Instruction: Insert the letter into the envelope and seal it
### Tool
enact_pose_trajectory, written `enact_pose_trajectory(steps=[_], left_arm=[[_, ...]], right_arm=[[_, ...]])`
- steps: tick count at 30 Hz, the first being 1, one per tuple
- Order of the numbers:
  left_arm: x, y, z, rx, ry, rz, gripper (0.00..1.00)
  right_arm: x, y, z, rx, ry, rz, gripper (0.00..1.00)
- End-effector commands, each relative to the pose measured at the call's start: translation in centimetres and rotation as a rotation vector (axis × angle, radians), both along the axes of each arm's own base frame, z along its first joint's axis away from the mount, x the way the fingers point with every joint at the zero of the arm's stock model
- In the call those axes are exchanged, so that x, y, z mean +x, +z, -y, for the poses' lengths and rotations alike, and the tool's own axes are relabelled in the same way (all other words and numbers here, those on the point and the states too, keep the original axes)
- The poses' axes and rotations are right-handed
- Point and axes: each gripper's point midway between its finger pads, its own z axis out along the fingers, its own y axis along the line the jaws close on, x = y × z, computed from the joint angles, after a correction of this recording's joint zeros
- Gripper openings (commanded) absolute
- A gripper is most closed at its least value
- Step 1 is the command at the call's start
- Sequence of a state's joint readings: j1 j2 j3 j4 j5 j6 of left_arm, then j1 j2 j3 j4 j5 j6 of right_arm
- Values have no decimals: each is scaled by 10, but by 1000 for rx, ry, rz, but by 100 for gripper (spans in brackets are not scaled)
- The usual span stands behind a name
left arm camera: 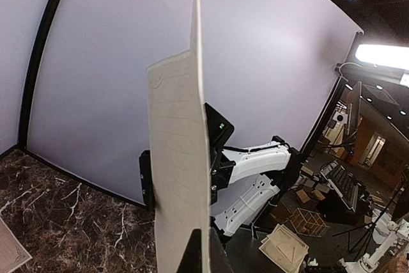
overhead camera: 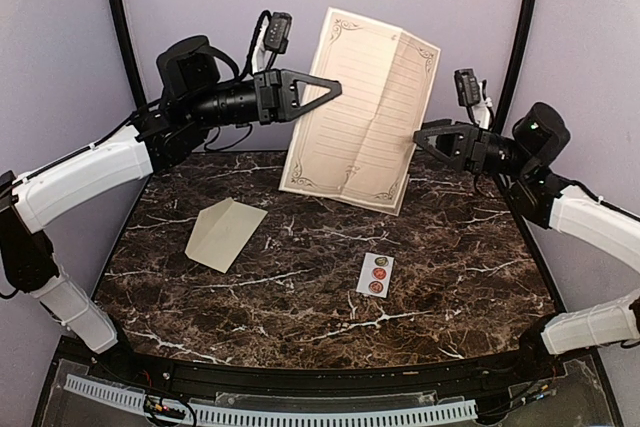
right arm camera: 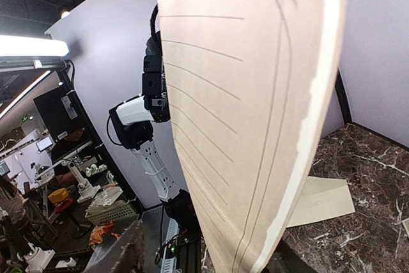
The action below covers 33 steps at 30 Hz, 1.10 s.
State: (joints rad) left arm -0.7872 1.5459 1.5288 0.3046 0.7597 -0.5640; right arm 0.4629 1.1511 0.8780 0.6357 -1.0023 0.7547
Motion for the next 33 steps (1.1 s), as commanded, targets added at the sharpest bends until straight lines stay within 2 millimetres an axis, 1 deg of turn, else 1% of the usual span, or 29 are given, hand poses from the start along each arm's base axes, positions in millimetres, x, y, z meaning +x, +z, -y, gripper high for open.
enact_pose_trajectory(steps=[1, 5, 10, 13, 15, 16, 17, 18, 19, 20, 25, 26, 27, 28, 29, 32, 33], left_arm=[[2, 1, -5, -10, 14, 9, 0], [7, 1, -9, -17, 48, 14, 0], [15, -6, -12, 4, 91, 22, 0], [18, -11, -14, 22, 120, 51, 0], [22, -14, -17, 35, 159, 74, 0], [24, -13, -20, 36, 188, 84, 0], [26, -17, -21, 45, 205, 100, 0], [28, -16, -24, 44, 231, 109, 0], [30, -20, -25, 54, 244, 119, 0], [31, -20, -26, 54, 258, 123, 0], [32, -34, -24, 90, 251, 103, 1], [32, -36, -23, 92, 244, 92, 4], [30, -37, -23, 91, 232, 88, 15], [29, -41, -22, 93, 223, 73, 21], [25, -41, -22, 85, 203, 72, 30], [19, -52, -20, 94, 159, 33, 42], [16, -54, -19, 97, 144, 27, 44]], right_arm=[[-13, 21, 1, 38, 35, 61, 39], [-13, 20, 3, 43, 15, 48, 21], [-9, 21, 3, 57, -12, 9, 0], [1, 19, 3, 44, -59, -38, 0], [10, 13, 3, 20, -106, -65, 0], [15, 10, 3, 8, -134, -75, 0], [20, 7, 4, -4, -163, -81, 0], [23, 6, 5, -13, -185, -80, 0], [26, 4, 6, -20, -205, -86, 0], [29, 3, 6, -26, -218, -89, 0], [30, 6, 7, -27, -232, -71, 0], [29, 9, 7, -21, -233, -61, 0], [28, 11, 7, -13, -231, -52, 0], [27, 13, 8, -4, -226, -47, 0], [25, 17, 8, 7, -217, -38, 0], [18, 25, 8, 44, -187, -17, 0], [16, 28, 9, 55, -180, -10, 0]])
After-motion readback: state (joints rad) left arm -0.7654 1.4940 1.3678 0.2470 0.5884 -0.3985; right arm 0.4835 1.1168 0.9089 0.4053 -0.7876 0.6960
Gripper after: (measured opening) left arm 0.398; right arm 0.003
